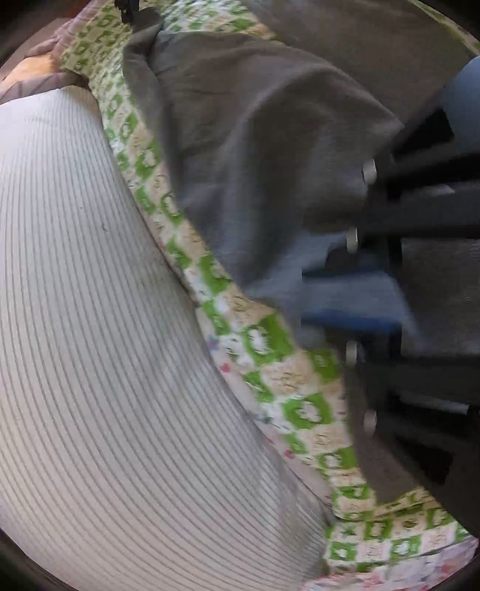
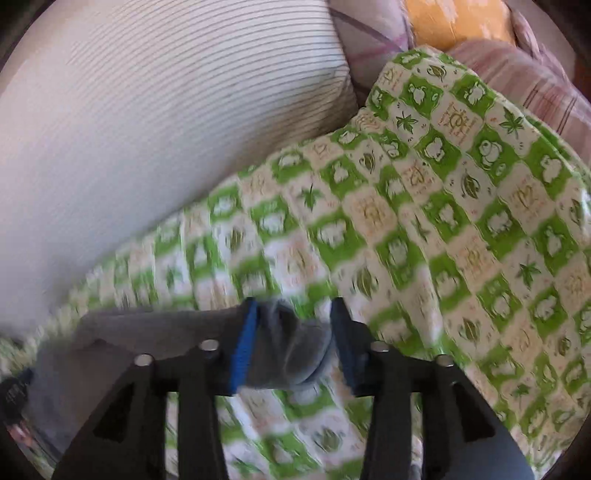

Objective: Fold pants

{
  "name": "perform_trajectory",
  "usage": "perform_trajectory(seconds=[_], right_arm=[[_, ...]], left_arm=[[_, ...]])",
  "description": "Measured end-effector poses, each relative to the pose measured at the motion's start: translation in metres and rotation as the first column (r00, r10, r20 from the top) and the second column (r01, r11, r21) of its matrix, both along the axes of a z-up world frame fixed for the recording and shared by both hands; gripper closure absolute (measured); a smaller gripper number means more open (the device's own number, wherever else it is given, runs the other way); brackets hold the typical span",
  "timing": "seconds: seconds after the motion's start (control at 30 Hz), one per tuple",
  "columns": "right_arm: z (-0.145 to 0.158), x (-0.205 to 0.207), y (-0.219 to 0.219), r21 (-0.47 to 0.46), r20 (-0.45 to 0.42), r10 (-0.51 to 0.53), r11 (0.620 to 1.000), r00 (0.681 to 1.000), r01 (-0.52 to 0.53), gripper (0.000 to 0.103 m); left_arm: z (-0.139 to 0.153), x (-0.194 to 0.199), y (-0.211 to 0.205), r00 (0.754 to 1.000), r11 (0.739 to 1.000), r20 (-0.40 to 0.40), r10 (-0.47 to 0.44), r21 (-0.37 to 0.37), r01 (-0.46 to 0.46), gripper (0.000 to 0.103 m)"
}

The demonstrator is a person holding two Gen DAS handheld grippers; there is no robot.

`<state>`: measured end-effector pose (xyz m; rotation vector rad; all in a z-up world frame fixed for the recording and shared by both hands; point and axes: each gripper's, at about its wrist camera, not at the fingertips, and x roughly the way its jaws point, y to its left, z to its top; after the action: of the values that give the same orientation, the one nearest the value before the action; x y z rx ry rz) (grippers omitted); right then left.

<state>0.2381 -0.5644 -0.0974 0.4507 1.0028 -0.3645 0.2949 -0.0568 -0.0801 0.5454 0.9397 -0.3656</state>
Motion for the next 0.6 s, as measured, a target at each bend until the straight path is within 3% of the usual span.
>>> perform_trajectory(seconds=[0.03, 0.1, 0.27, 0.4, 0.5, 0.6], right_arm=[[-0.001, -0.008, 0.006, -0.016, 0.01, 0.018, 1.0, 1.0, -0.018, 0.045], [0.0, -0.019, 0.013, -0.02, 0.04, 0.063, 0.998, 0.997, -0.062, 0.04], [0.011, -0.022, 0.01, -0.047, 0.055, 0.124, 0.991, 0.991, -0.122, 0.04], [0.023, -0.015, 0.007, -0.028, 0.098, 0.206, 0.979, 0.974, -0.204, 0.04], [0.03, -0.018, 0.03, -0.077, 0.086, 0.356, 0.933, 0.93, -0.35, 0.04], [0.022, -0.023, 0.066, -0.175, -0.025, 0.483, 0.86, 0.875, -0.48, 0.04]], left_arm=[[0.0, -0.007, 0.005, 1.0, 1.0, 0.01, -0.001, -0.011, 0.002, 0.06], [0.001, -0.016, 0.008, 1.0, 1.0, 0.012, -0.003, -0.023, 0.003, 0.059], [0.02, -0.002, -0.014, 1.0, 0.999, 0.007, -0.028, -0.044, 0.028, 0.053], [0.026, 0.025, -0.047, 0.995, 0.992, -0.005, -0.101, -0.08, 0.1, 0.049], [0.022, 0.033, -0.083, 0.984, 0.983, -0.001, -0.176, -0.052, 0.176, 0.047], [0.012, 0.041, -0.117, 0.97, 0.97, 0.003, -0.245, -0.001, 0.245, 0.044]])
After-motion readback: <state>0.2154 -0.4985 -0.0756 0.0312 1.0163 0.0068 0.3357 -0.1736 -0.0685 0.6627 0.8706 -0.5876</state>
